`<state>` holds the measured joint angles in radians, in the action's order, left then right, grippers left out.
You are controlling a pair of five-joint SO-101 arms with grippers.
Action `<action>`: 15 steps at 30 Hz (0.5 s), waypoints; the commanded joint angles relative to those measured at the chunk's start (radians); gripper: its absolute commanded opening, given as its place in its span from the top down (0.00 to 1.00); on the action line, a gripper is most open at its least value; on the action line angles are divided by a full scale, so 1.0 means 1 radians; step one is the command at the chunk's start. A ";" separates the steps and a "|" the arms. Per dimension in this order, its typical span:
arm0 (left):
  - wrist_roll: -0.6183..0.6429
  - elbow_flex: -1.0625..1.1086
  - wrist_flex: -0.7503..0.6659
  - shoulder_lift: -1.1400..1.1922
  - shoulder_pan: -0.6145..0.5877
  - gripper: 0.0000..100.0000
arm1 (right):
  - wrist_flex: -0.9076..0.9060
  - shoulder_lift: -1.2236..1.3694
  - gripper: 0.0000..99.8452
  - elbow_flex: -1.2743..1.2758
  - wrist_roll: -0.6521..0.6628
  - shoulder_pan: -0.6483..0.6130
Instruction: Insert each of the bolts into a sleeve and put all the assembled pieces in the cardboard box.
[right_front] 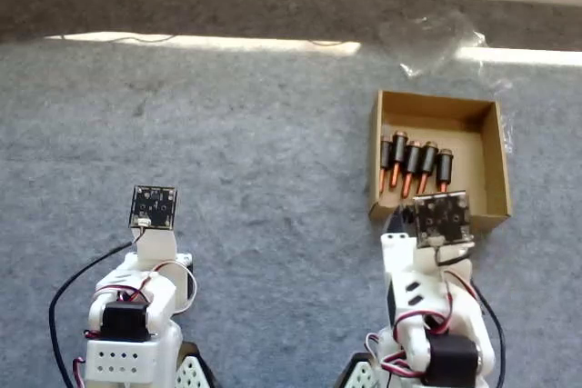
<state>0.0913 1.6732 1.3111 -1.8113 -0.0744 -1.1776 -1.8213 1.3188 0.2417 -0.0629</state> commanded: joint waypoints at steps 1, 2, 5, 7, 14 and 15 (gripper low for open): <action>0.011 0.022 0.006 -0.008 -0.028 0.99 | 0.044 -0.008 0.99 0.064 0.012 -0.067; 0.011 0.022 0.006 -0.008 -0.044 0.99 | 0.044 -0.010 0.99 0.085 0.009 -0.077; 0.009 0.022 0.006 -0.008 -0.090 0.99 | 0.042 -0.010 0.99 0.147 0.006 -0.081; 0.009 0.022 0.006 -0.008 -0.090 0.99 | 0.044 -0.010 0.99 0.202 0.006 -0.081; 0.009 0.022 0.006 -0.008 -0.090 0.99 | 0.099 -0.010 0.99 0.369 0.005 -0.077; 0.009 0.022 0.008 -0.008 -0.090 0.99 | 0.102 -0.010 0.99 0.386 0.002 -0.077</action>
<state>0.0913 1.6732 1.3111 -1.8113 -0.1557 -1.1178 -1.8213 1.6640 0.2401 -0.1320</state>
